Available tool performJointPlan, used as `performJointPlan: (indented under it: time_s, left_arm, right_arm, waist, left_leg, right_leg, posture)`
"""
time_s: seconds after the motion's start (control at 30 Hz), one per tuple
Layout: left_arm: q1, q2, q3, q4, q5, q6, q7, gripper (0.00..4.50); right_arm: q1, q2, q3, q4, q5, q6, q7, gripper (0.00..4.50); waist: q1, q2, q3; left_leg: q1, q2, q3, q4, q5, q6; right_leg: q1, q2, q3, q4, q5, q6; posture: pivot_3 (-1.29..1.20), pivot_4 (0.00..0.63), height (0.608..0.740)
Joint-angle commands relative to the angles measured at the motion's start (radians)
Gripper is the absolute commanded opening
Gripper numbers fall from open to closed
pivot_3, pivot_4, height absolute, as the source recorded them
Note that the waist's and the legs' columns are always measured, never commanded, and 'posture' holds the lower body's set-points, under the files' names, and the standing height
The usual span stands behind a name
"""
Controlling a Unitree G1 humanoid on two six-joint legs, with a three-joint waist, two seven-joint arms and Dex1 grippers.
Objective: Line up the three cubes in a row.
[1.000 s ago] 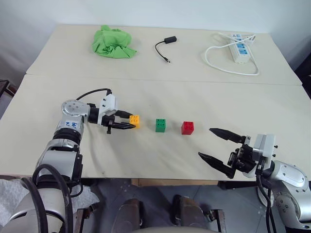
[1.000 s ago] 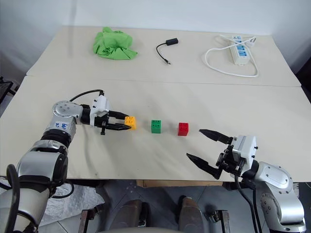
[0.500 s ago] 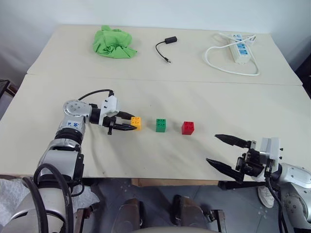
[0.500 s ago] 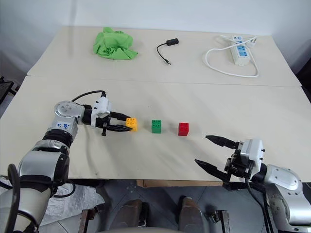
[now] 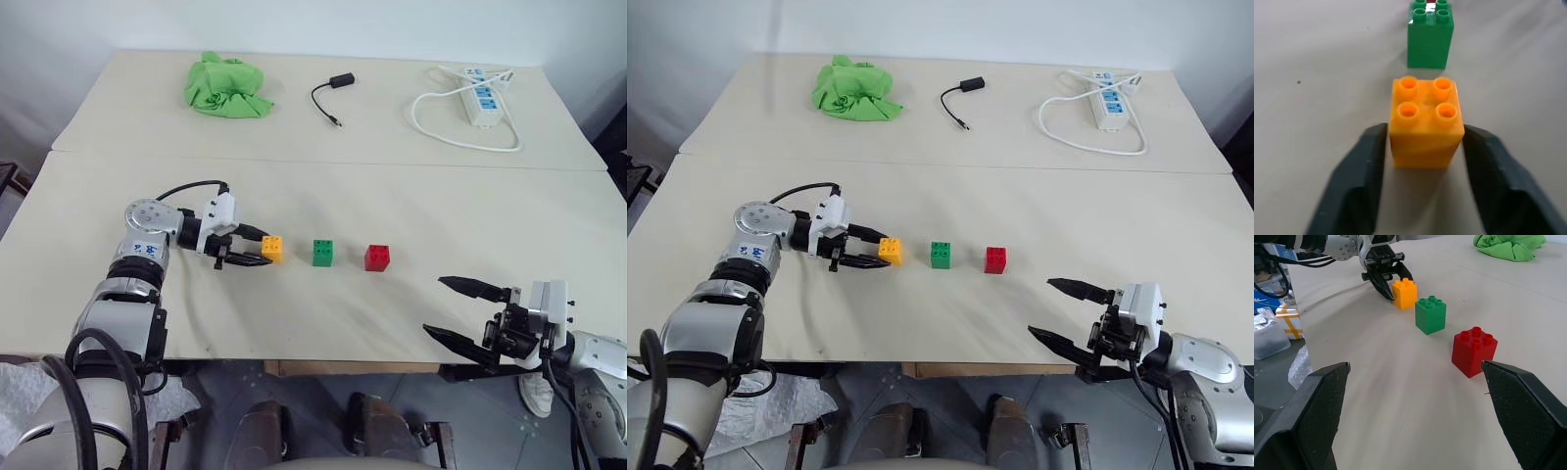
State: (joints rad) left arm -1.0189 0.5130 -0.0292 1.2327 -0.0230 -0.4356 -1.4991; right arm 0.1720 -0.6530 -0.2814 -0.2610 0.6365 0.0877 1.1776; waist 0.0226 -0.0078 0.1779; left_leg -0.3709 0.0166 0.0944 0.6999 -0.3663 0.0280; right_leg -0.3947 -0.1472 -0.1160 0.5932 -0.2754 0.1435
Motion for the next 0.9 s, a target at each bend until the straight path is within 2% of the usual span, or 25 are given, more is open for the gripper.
performJointPlan:
  time_s: [0.03, 0.07, 0.23, 0.33, 0.43, 0.67, 0.9]
  left_arm:
    - [-0.001, 0.041, 0.039, -0.024, -0.03, -0.001, -0.019, 3.69]
    - [0.007, 0.055, 0.045, -0.032, -0.036, 0.0, -0.034, 3.96]
    - [0.123, 0.169, 0.101, -0.137, -0.108, 0.034, -0.099, 3.96]
    - [0.232, 0.207, 0.132, -0.272, -0.173, 0.04, -0.098, 3.96]
    - [0.413, 0.25, 0.18, -0.52, -0.28, 0.173, -0.068, 3.96]
    - [0.681, 0.266, 0.254, -0.959, -0.416, 0.412, 0.081, 3.96]
    - [0.743, 0.222, 0.29, -0.998, -0.434, 0.37, 0.154, 3.96]
  right_arm:
    - [-0.014, 0.0, -0.002, 0.001, 0.011, -0.006, 0.01, 4.5]
    - [-0.019, -0.001, 0.001, 0.004, 0.012, -0.004, 0.013, 4.5]
    - [-0.07, -0.014, 0.017, 0.047, 0.017, 0.002, 0.054, 4.5]
    - [-0.093, -0.019, 0.014, 0.07, 0.031, 0.012, 0.081, 4.5]
    - [-0.16, -0.017, 0.018, 0.15, 0.022, -0.008, 0.119, 4.5]
    - [-0.27, -0.007, 0.039, 0.249, -0.007, -0.072, 0.176, 4.5]
    - [-0.337, -0.014, 0.062, 0.346, -0.031, -0.11, 0.25, 4.5]
  waist:
    - [0.0, 0.0, 0.0]
    - [0.0, 0.0, 0.0]
    - [-0.015, 0.0, 0.0]
    - [-0.024, 0.0, 0.0]
    - [-0.026, 0.0, 0.0]
    - [-0.02, 0.001, 0.0]
    - [-0.024, 0.002, 0.0]
  left_leg:
    - [0.0, 0.0, 0.0, 0.0, 0.0, 0.0]
    - [0.0, 0.0, 0.0, 0.0, 0.0, 0.0]
    - [0.0, 0.0, 0.0, 0.0, 0.0, 0.0]
    - [0.001, 0.001, 0.0, 0.0, 0.0, 0.0]
    - [0.001, 0.001, -0.001, 0.0, 0.0, 0.0]
    - [0.001, 0.001, -0.004, 0.002, 0.0, 0.0]
    - [0.002, 0.001, -0.003, 0.001, 0.0, 0.0]
  right_leg:
    - [0.0, 0.0, 0.0, 0.0, 0.0, 0.0]
    - [0.0, 0.0, 0.0, 0.0, 0.0, 0.0]
    - [0.0, 0.0, 0.0, 0.0, 0.0, 0.0]
    - [0.0, 0.0, -0.001, 0.001, 0.0, 0.0]
    - [0.0, -0.001, 0.0, 0.001, 0.0, 0.0]
    - [0.0, -0.002, 0.0, 0.003, 0.0, 0.0]
    - [0.0, -0.002, 0.001, 0.003, 0.0, 0.0]
  posture:
    - [0.0, 0.15, 0.74]
    - [0.0, 0.15, 0.74]
    - [0.0, 0.15, 0.74]
    - [0.0, 0.15, 0.74]
    - [0.0, 0.15, 0.74]
    - [0.0, 0.15, 0.74]
    - [0.0, 0.15, 0.74]
